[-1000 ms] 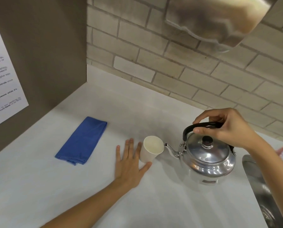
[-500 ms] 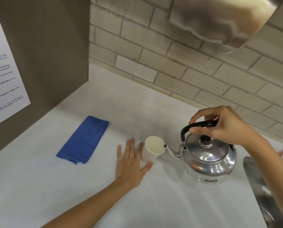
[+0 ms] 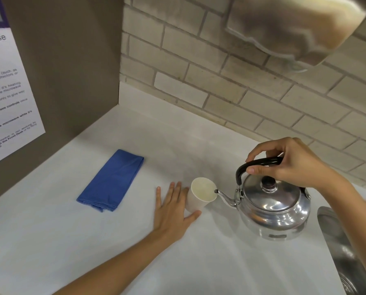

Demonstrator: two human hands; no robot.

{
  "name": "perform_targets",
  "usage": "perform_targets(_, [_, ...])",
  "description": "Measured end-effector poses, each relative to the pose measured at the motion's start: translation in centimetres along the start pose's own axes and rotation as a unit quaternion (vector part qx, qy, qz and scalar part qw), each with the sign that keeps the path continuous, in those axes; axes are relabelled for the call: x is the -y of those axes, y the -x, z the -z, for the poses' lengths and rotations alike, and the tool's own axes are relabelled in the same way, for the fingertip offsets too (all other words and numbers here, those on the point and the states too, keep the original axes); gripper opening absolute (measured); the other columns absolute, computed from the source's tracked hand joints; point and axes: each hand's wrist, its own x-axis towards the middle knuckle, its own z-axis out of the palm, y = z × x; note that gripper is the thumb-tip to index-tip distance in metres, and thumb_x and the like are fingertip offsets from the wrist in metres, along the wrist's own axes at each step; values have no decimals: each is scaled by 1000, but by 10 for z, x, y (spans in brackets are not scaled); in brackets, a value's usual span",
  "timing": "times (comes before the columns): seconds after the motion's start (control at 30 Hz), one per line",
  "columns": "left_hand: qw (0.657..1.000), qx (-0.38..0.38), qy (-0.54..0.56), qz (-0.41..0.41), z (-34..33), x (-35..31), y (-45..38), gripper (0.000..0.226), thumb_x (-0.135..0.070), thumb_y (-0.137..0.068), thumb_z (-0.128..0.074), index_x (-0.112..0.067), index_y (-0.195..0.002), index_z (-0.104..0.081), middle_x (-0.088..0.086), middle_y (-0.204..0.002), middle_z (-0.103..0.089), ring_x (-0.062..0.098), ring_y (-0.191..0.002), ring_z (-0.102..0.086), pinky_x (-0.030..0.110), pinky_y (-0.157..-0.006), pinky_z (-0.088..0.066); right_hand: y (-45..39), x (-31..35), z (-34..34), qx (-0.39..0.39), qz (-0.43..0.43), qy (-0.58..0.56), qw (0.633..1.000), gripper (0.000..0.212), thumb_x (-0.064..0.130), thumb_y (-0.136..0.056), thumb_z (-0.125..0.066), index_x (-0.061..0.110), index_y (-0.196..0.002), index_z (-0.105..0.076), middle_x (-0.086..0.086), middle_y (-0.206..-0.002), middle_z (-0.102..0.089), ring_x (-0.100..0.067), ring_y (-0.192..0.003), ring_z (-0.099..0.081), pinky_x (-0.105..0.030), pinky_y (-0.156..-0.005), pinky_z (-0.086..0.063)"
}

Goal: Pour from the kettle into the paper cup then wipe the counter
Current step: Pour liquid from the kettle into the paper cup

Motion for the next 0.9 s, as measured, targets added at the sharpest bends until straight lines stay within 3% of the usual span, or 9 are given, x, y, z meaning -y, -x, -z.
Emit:
perform_targets(0.43, [1000,-17,-4,10,-2,-3,0,78,-71,-88,-35,-24,-149,-25,0,-164,-14,17,-152,2,53,-118,16,-6,-2,-1,11,0,15,1000,24,63,-66,-77,47,-83,-74,-1,-49,-55,-8,-46,-43,-32,-54,-40])
perform_targets(0.53, [1000,-25,-6,9,-3,-2,1,76,-71,-88,-35,-24,-147,-28,0,-164,-17,17,-152,0,52,-118,16,-5,-3,0,15,-3,12,1000,26,65,-65,-76,47,-84,-74,3,-47,-53,-8,-46,-43,-31,-54,-39])
perform_targets(0.73, [1000,-27,-13,6,-5,-2,0,77,-72,-88,-33,-22,-147,-28,0,-164,-17,16,-152,0,51,-117,18,-5,-2,0,17,-1,20,1000,30,68,-63,-73,48,-85,-74,-6,-53,-55,-21,-53,-49,-31,-54,-39])
perform_targets(0.9, [1000,-26,-16,1,-8,0,0,79,-72,-88,-29,-22,-149,-24,0,-164,-16,16,-152,0,50,-118,17,-5,-3,0,20,-3,16,1000,27,66,-65,-75,48,-85,-74,-6,-52,-56,-10,-46,-42,-30,-54,-38])
